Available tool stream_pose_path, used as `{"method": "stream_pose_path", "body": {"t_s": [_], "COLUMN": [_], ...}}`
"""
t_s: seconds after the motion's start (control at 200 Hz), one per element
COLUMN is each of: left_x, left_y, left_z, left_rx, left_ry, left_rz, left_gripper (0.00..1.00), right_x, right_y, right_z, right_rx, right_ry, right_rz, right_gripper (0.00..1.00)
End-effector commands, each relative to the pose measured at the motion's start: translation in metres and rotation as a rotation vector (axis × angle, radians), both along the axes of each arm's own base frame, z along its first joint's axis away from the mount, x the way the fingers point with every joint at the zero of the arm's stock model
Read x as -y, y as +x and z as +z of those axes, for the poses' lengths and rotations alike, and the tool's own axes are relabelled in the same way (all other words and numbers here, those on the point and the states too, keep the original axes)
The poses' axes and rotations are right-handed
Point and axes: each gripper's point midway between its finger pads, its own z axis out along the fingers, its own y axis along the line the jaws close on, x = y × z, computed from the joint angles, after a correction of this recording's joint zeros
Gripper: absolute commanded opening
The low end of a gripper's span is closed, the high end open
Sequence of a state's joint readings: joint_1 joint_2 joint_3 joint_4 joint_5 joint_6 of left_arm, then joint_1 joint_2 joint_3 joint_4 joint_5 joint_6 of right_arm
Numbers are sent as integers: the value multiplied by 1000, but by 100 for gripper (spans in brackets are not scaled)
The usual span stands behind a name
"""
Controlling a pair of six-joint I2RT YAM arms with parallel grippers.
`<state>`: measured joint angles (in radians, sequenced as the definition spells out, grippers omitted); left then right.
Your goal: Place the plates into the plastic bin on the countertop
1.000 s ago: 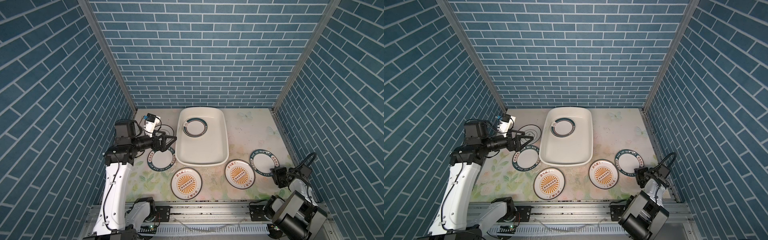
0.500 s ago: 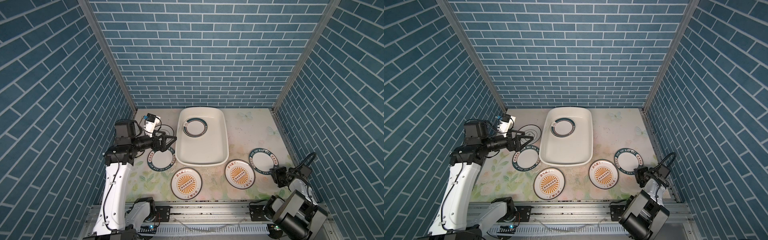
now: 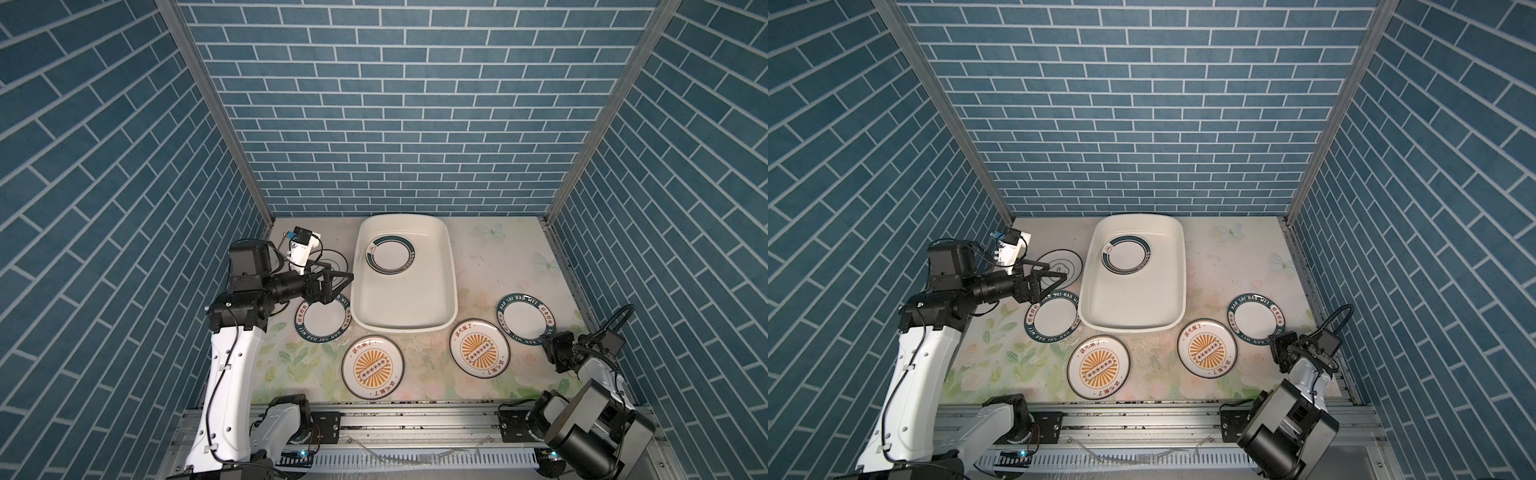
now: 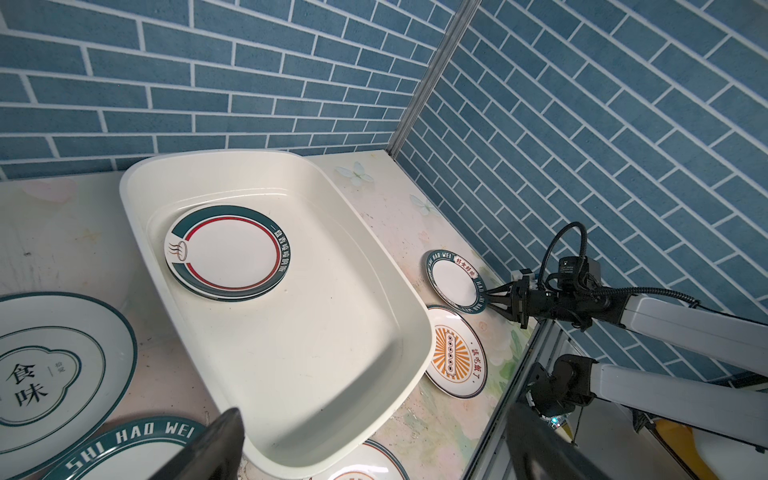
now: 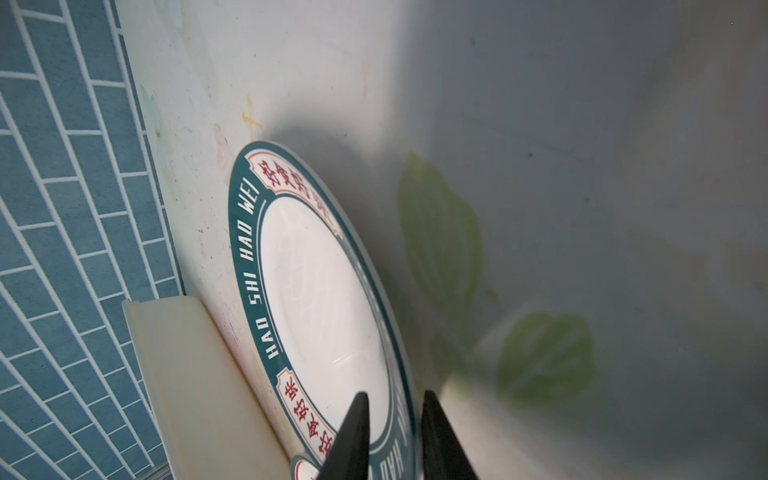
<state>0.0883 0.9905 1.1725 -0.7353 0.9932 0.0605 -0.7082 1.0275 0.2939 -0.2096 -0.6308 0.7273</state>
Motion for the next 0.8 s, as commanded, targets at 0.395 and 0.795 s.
{"method": "stream_pose_path", "body": {"t_s": [0.395, 0.795], "left_x": [3, 3], "left_y": [-6, -9], "left_z": [9, 13], "left_rx": [36, 51], "left_ry": [-5, -4], "left_rz": [-19, -17], "left_gripper": [99, 99], "right_x": [-5, -7], "right_y": [2, 6], "right_z": [-1, 1], "right_rx": [31, 43], "right_ry": [23, 31], "right_rz": [25, 53], "right_gripper": [16, 12]}}
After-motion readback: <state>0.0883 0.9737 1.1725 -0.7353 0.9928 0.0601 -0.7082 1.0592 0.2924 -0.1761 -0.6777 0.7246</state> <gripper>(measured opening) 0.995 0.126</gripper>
